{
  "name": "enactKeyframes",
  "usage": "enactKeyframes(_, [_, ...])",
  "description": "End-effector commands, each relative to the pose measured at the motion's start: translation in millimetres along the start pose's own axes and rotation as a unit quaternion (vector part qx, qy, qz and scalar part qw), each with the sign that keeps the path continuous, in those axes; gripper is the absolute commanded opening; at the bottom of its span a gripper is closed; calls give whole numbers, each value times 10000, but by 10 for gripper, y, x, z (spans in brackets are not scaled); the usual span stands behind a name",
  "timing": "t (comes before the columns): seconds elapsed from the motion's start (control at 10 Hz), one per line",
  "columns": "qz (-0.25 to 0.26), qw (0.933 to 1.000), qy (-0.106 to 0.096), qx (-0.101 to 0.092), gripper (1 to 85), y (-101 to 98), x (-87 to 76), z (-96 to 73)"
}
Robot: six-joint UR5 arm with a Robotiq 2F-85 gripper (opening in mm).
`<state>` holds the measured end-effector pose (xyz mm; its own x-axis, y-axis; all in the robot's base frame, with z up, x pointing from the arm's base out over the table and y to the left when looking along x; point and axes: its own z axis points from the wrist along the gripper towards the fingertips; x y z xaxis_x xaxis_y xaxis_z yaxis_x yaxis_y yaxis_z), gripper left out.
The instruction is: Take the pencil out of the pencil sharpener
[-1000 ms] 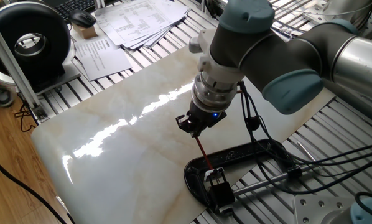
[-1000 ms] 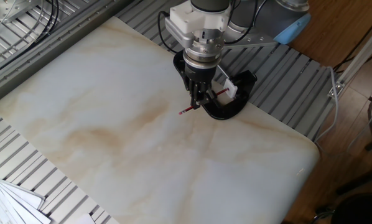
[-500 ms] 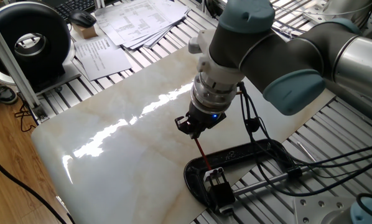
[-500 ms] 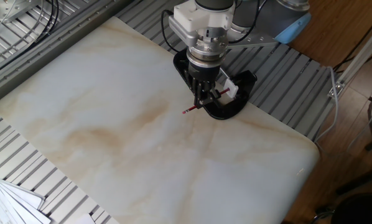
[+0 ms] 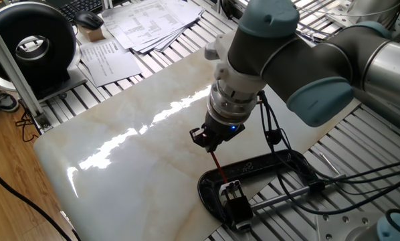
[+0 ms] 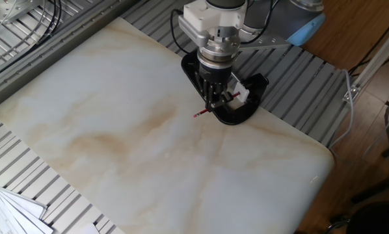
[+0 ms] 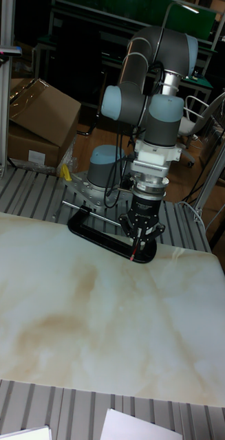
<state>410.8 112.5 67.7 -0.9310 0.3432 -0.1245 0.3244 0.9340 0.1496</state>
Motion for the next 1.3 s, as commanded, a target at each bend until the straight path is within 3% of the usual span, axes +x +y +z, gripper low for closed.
enactKeyframes(0.0, [45, 9999, 58, -115, 13, 19, 55, 5])
enactKeyframes(0.8, [84, 9997, 23, -224, 13, 12, 186, 55])
enactKeyframes(1.2, [98, 9996, 125, -236, 13, 22, 242, 46])
